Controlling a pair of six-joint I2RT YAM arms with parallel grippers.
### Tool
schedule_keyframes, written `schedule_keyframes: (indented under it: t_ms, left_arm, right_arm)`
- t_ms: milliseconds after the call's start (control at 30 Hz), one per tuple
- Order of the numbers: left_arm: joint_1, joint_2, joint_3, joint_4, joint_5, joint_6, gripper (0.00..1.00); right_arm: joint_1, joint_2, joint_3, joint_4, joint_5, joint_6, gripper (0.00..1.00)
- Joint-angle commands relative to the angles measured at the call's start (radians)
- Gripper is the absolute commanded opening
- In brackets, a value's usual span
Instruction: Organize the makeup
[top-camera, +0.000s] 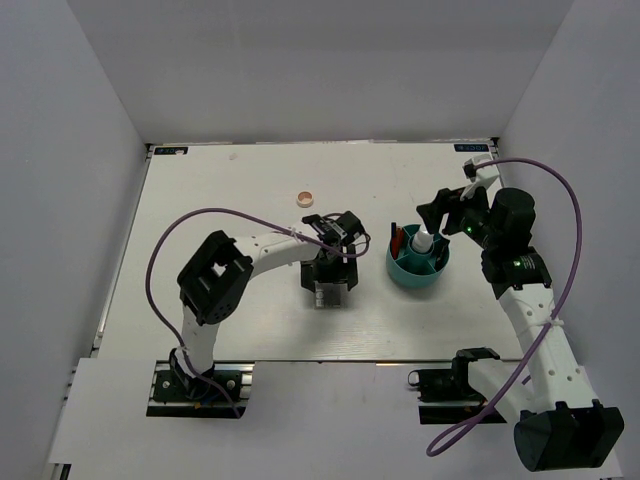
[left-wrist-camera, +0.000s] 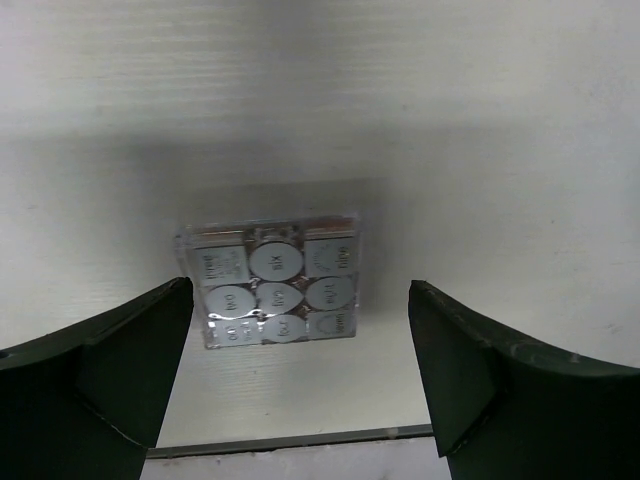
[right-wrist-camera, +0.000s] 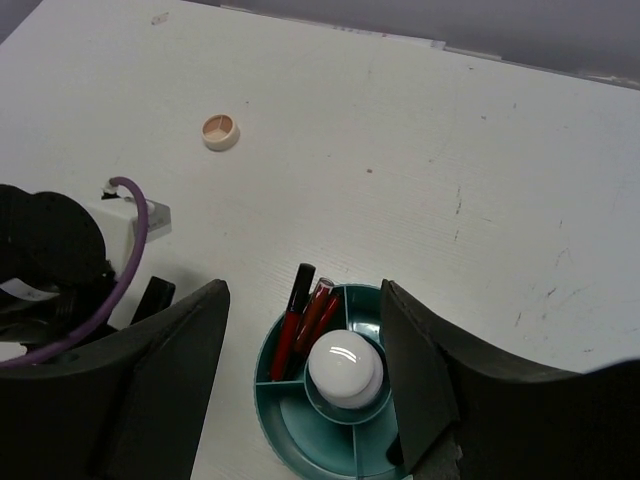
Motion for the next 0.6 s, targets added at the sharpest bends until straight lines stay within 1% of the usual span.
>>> schedule_keyframes:
  t_ms: [0,133,333,567]
  left_arm:
    - [-0.026,0.001,0.034,-0.011,0.002,0.011,0.98]
    - [-0.046,0.025,0.032,-0.034,-0.016,0.009,0.98]
    - [-0.046,0.033,0.025,-0.053,-0.067,-0.011,0.98]
    - [-0.055,-0.021,0.029,-0.077,-0.139,-0.04,0.98]
  right_arm:
    - [-0.001,-0.005,-0.014,0.053,-0.013,0.018,0.68]
    - [-0.004,-0.012,-0.027,0.057,-0.007,0.024,0.68]
    - [0.002,-0.021,-0.034,0.054,-0.004,0.027,0.68]
    - [-0.003,-0.028,-0.037,0.049,-0.001,0.028,0.68]
